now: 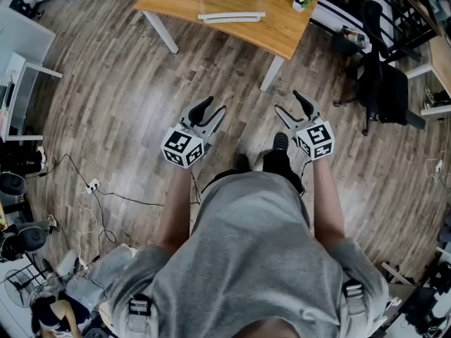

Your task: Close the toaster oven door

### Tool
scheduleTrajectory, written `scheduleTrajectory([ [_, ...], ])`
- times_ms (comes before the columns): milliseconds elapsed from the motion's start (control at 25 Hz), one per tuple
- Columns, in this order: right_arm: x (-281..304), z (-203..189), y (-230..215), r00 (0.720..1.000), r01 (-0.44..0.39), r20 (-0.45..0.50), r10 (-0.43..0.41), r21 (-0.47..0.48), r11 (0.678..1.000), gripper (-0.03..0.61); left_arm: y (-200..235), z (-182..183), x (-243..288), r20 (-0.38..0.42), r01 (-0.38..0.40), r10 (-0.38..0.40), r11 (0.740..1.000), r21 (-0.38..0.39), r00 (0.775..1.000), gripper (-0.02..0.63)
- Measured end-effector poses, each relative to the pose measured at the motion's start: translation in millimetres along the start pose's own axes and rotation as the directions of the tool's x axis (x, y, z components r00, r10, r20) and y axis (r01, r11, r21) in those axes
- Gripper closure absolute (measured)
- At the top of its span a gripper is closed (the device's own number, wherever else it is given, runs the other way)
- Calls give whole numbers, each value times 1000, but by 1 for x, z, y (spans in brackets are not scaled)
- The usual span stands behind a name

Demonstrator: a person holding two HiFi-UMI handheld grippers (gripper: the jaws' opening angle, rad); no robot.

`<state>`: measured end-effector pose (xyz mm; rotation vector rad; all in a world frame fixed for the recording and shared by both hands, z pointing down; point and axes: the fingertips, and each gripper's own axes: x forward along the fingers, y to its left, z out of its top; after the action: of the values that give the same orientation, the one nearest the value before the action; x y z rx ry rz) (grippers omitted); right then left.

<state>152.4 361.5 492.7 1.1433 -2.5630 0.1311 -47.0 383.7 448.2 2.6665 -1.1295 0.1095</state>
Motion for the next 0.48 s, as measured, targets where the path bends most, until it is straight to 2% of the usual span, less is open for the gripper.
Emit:
scheduleTrajectory([
  [160, 2, -2, 2, 1000, -5, -2, 5, 5, 1000, 238, 0, -2, 0, -5, 11, -11, 1000, 1, 1000, 397],
  [480, -6, -11, 6, 1000, 13, -16, -13, 8, 1000, 236, -4, -8, 0, -19, 26, -26, 1000, 4, 999, 374],
])
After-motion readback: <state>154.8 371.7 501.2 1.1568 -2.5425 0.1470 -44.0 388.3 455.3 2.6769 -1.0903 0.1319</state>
